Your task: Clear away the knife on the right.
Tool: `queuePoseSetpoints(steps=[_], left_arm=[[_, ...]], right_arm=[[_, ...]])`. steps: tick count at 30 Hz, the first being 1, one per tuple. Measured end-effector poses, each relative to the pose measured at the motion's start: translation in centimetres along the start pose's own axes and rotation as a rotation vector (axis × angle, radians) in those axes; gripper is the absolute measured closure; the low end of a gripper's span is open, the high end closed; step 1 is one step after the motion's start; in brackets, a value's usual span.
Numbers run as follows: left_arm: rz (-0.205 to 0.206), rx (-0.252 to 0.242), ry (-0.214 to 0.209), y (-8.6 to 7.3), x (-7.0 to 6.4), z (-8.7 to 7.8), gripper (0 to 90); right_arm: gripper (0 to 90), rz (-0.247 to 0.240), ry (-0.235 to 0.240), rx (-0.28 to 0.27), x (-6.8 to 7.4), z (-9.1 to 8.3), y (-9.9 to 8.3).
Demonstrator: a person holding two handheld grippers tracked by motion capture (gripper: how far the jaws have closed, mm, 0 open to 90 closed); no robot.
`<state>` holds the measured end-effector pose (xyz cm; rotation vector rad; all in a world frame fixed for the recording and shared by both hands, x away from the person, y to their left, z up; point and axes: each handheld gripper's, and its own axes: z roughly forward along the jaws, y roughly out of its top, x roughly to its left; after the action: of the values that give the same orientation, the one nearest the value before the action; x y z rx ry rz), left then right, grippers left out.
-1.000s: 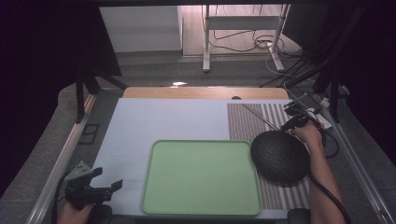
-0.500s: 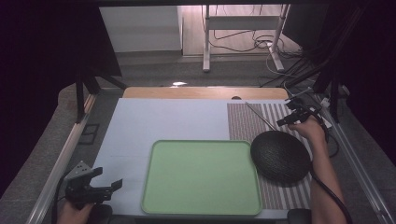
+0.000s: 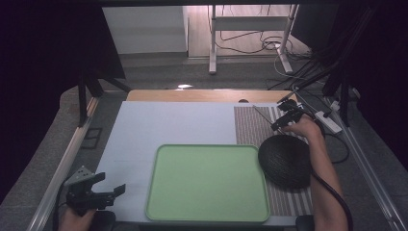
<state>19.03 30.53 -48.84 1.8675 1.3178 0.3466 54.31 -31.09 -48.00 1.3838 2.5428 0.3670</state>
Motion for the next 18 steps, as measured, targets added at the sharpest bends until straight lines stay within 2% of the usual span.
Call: queuePoseSetpoints(steps=[1, 2, 4, 5, 6, 7, 8, 9, 10, 11, 12, 16, 18], left_arm=[[-0.001, 0.0, -0.001, -0.01, 0.02, -0.01, 4.2], [-0.002, -0.001, -0.002, -0.02, 0.05, -0.02, 4.2], [-0.007, -0.004, -0.004, -0.04, 0.1, -0.04, 4.3], [-0.009, -0.005, -0.004, -0.05, 0.13, -0.05, 4.3], [-0.01, -0.006, -0.004, -0.05, 0.14, -0.05, 4.4], [-0.011, -0.005, -0.004, -0.05, 0.14, -0.05, 4.5], [-0.011, -0.005, -0.003, -0.05, 0.13, -0.04, 4.5], [-0.01, -0.003, -0.003, -0.04, 0.11, -0.03, 4.5], [-0.007, -0.002, -0.001, -0.03, 0.09, -0.02, 4.6], [-0.005, -0.001, 0.0, -0.03, 0.07, -0.02, 4.6], [-0.004, -0.001, 0.0, -0.03, 0.05, -0.02, 4.6], [-0.004, -0.001, 0.0, -0.03, 0.06, -0.03, 4.6], [-0.006, -0.003, 0.0, -0.04, 0.07, -0.03, 4.6]], right_arm=[[18.4, -0.022, -0.001, 0.026, 0.16, 0.38, 0.27], [18.4, -0.022, -0.001, 0.026, 0.16, 0.38, 0.27], [26.9, -0.039, -0.001, 0.052, 0.28, 0.74, 0.41], [34.3, -0.043, 0.008, 0.069, 0.3, 0.93, 0.45], [43.2, -0.048, 0.039, 0.073, 0.22, 0.92, 0.49], [47.5, -0.05, 0.046, 0.073, 0.23, 0.87, 0.5], [47.5, -0.05, 0.046, 0.073, 0.23, 0.87, 0.5], [59.1, -0.06, 0.044, 0.073, 0.23, 0.77, 0.52], [72.2, -0.091, 0.06, 0.082, 0.26, 0.59, 0.47], [72.2, -0.091, 0.06, 0.082, 0.26, 0.59, 0.47], [78.1, -0.099, 0.065, 0.082, 0.29, 0.57, 0.42], [79.9, -0.085, 0.101, 0.055, -0.17, 0.54, 0.03], [80.0, -0.098, 0.106, 0.052, -0.21, 0.54, 0.0]])
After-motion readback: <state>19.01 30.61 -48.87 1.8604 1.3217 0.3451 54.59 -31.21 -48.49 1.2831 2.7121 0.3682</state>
